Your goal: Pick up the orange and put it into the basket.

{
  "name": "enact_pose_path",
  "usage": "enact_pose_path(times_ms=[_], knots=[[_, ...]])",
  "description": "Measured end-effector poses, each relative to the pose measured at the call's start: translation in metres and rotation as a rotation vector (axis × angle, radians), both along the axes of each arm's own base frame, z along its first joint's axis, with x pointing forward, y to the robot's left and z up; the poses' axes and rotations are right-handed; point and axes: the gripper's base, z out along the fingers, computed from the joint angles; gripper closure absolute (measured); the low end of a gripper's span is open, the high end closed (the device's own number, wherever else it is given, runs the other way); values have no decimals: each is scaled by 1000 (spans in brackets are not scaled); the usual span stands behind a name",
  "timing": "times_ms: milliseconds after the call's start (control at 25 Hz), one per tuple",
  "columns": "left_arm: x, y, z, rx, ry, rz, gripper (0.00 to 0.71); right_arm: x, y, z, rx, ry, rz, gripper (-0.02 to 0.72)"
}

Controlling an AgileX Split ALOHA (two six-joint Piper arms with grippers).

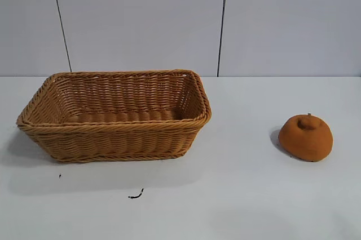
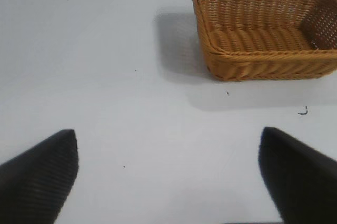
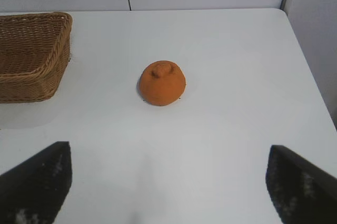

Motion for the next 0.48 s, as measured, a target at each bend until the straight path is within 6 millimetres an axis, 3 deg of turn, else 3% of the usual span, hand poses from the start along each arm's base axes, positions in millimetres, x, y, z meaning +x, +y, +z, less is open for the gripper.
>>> enact_pose_path(times_ms=[360, 480], knots=[[0, 0, 0, 0, 0, 0, 44, 0, 0, 0, 0, 1, 0, 10], [0, 0, 0, 0, 0, 0, 44, 8, 0, 5, 0, 41, 0, 10]])
